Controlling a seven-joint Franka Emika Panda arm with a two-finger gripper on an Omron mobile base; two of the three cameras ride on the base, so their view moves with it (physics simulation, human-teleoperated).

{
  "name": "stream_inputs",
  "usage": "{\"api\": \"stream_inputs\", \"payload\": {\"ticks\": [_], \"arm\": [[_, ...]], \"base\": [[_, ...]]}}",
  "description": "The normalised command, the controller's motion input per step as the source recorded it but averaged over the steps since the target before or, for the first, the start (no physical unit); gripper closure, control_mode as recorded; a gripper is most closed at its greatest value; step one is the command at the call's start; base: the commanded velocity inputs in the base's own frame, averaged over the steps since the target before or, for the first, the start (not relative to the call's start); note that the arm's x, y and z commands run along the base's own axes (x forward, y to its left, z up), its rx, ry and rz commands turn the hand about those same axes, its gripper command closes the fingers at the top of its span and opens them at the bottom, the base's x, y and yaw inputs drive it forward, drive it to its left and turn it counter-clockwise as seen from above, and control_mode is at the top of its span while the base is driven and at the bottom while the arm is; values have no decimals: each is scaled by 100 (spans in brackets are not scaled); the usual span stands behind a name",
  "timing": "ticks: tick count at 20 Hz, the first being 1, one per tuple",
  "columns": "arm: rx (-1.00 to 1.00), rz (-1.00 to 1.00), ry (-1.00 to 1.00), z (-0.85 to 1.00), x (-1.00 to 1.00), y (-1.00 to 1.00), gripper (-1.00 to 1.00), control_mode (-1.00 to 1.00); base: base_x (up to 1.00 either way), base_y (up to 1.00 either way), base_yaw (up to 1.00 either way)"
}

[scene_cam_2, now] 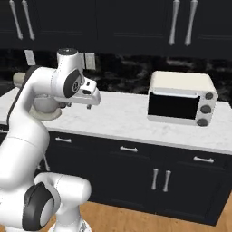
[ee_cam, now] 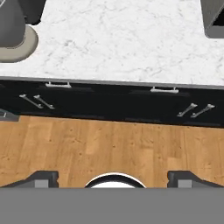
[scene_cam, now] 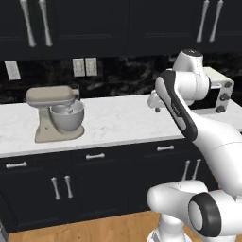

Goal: Navigate to the electric kettle.

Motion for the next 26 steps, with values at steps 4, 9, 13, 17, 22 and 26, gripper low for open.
{"api": "stream_inputs", "payload": {"ticks": [4,9,13,17,22,26], "arm": [[0,0,0,0,0,0,-100,100],[0,0,0,0,0,0,-100,100],[0,0,0,0,0,0,-100,100],[0,0,0,0,0,0,-100,100],[0,0,0,0,0,0,-100,100],[0,0,0,0,0,0,-100,100]], "base": [[0,100,3],[-6,100,1],[-5,100,0],[-8,100,0],[-8,100,0],[-11,100,0]]}}
